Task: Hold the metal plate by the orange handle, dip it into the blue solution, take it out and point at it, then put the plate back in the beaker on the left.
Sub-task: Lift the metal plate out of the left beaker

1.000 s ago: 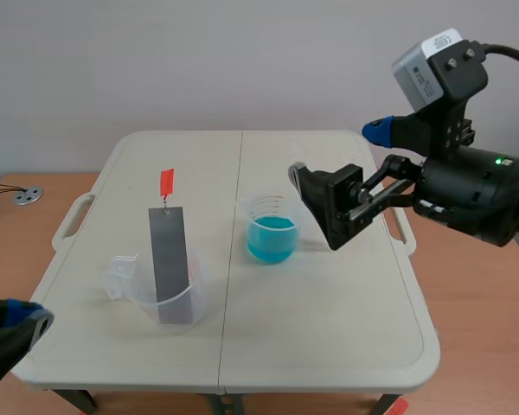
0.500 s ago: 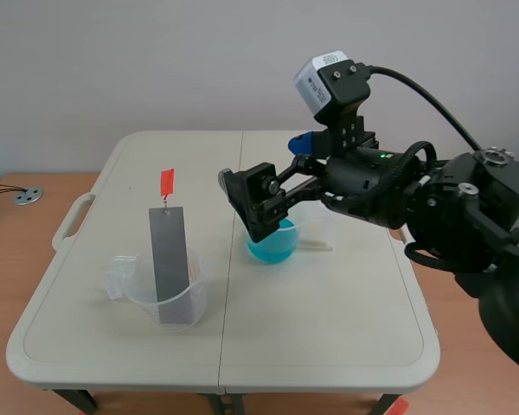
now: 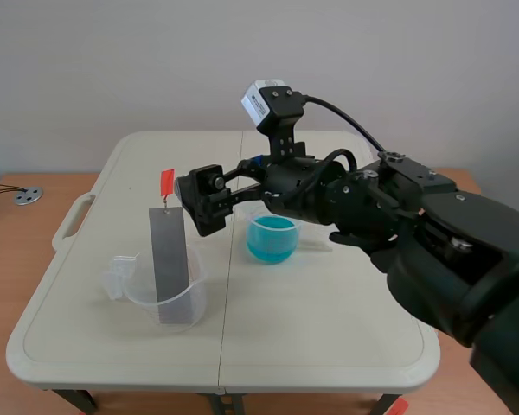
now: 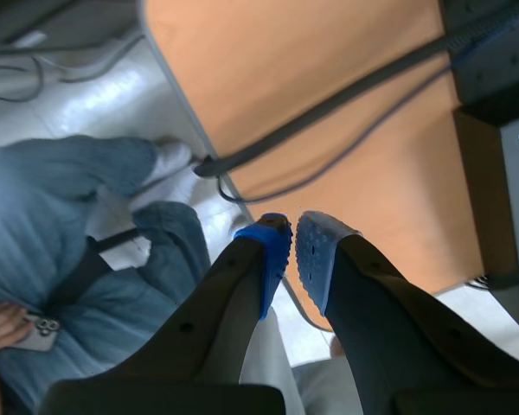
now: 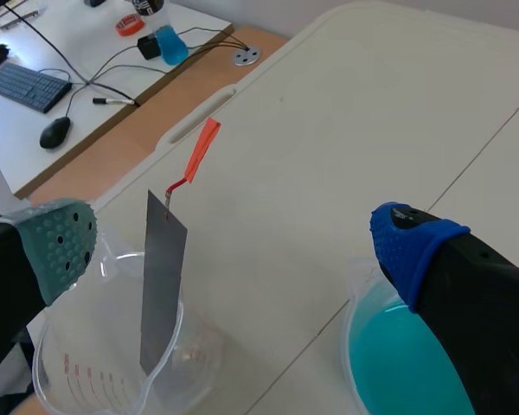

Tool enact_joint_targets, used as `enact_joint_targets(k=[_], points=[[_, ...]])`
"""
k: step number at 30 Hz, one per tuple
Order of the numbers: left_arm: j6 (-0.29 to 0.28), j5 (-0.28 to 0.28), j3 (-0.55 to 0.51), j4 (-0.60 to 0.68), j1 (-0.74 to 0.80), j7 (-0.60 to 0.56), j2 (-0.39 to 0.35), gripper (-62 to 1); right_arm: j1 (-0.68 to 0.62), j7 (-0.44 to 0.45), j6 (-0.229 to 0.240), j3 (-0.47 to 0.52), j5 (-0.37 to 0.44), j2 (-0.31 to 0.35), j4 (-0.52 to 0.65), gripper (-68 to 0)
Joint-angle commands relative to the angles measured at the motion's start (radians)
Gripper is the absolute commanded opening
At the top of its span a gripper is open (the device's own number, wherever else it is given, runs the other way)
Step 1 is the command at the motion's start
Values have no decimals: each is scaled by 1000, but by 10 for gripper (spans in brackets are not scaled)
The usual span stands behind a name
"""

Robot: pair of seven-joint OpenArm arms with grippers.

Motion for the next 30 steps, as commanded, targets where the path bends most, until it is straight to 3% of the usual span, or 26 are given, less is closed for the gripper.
enact_joint_targets(k=[1,4,14,26,30], points=[[-2,-3,14,2,8,-6,3,-532,41,19,23,1,18,-23,6,-12],[-2,-3,39,-21,8,-6,3,-532,72,10,44,-3,22,-61,-33,-12],[-2,-3,58,-30,8,-6,2,-532,138,-57,44,-3,39,-163,-130,-12],[-2,-3,58,-30,8,-6,2,-532,201,-71,48,-3,108,-230,-296,-12],[-2,-3,58,-30,8,-6,2,-532,228,-71,77,-3,108,-254,-348,-12]])
